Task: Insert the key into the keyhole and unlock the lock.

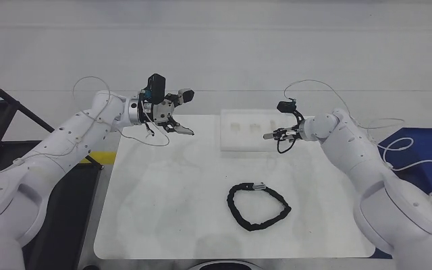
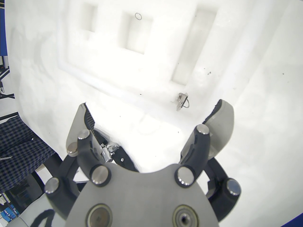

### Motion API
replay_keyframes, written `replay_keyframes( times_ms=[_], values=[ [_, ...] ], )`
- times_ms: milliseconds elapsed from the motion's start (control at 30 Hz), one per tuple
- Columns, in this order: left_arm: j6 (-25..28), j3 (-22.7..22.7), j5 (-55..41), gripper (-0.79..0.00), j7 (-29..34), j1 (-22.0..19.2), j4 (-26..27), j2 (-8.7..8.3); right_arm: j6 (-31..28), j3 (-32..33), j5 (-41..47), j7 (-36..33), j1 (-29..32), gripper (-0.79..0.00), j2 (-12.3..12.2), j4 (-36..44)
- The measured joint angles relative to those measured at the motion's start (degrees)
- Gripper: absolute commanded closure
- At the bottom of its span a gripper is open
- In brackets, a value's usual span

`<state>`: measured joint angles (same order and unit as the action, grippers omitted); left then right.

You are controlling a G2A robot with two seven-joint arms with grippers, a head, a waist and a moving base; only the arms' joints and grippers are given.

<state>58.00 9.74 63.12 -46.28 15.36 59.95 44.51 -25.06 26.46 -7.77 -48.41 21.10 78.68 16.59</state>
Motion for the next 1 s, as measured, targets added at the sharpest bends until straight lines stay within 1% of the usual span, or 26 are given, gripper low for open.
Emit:
replay_keyframes(
  times_ms=[67,133,200,267,367,500,567,633,867,1000],
  values=[
    [0.00,0.00,0.00,-0.785,0.00,0.00,0.00,0.00,-0.17,0.07,-0.25,0.35,-0.01,-0.650,0.30,-0.60],
    [0.00,0.00,0.00,-0.785,0.00,0.00,0.00,0.00,-0.27,0.12,-0.63,0.75,0.00,-0.622,0.61,-1.23],
    [0.00,0.00,0.00,-0.785,0.00,0.00,0.00,0.00,-0.14,0.16,-1.07,1.12,0.01,-0.610,0.90,-1.81],
    [0.00,0.00,0.00,-0.785,0.00,0.00,0.00,0.00,0.21,0.23,-1.42,1.47,-0.01,-0.616,1.11,-2.35],
    [0.00,0.00,0.00,-0.785,0.00,0.00,0.00,0.00,0.85,0.52,-1.68,2.18,-0.05,-0.579,1.42,-3.23],
    [0.00,0.00,0.00,-0.785,0.00,0.00,0.00,0.00,1.22,0.81,-2.22,2.84,-0.17,-0.474,1.69,-3.82],
    [0.00,0.00,0.00,-0.785,0.00,0.00,0.00,0.00,1.38,0.90,-2.56,3.14,-0.17,-0.388,1.80,-4.07],
    [0.00,0.00,0.00,-0.785,0.00,0.00,0.00,0.00,1.79,1.02,-2.89,3.45,-0.11,-0.363,1.92,-4.36],
    [0.00,0.00,0.00,-0.785,0.00,0.00,0.00,0.00,3.03,1.37,-4.08,3.79,-0.02,-0.348,2.24,-5.03],
    [0.00,0.00,0.00,-0.785,0.00,0.00,0.00,0.00,3.80,1.54,-4.89,3.86,0.00,-0.305,2.41,-5.20]
  ],
)
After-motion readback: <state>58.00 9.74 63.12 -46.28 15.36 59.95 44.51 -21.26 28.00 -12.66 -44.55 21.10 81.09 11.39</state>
